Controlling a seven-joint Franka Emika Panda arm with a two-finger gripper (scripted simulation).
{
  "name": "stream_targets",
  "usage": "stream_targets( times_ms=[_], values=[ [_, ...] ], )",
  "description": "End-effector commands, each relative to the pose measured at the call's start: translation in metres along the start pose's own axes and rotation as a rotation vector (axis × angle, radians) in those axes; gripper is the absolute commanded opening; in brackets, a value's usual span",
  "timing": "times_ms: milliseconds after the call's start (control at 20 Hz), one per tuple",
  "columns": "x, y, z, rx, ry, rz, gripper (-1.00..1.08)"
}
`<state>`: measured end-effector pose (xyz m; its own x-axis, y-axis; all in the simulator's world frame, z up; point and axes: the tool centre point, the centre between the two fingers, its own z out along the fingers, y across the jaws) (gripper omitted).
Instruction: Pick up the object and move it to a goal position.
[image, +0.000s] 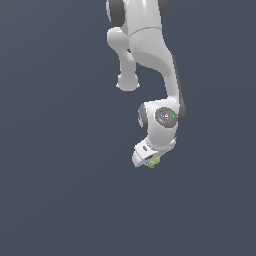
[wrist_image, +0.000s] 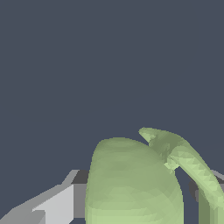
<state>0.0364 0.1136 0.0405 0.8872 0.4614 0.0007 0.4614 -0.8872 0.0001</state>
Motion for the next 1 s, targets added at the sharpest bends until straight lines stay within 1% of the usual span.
stream_targets(
  times_ms=[0,500,750,950],
  values=[
    [0.0,0.0,0.001,0.0,-0.001,0.0,-1.0],
    [0.0,-0.002,-0.007,0.0,0.0,0.0,-1.0],
    [-0.002,-0.007,-0.028,0.0,0.0,0.0,-1.0],
    [-0.004,-0.014,-0.057,-0.001,0.0,0.0,-1.0]
  ],
)
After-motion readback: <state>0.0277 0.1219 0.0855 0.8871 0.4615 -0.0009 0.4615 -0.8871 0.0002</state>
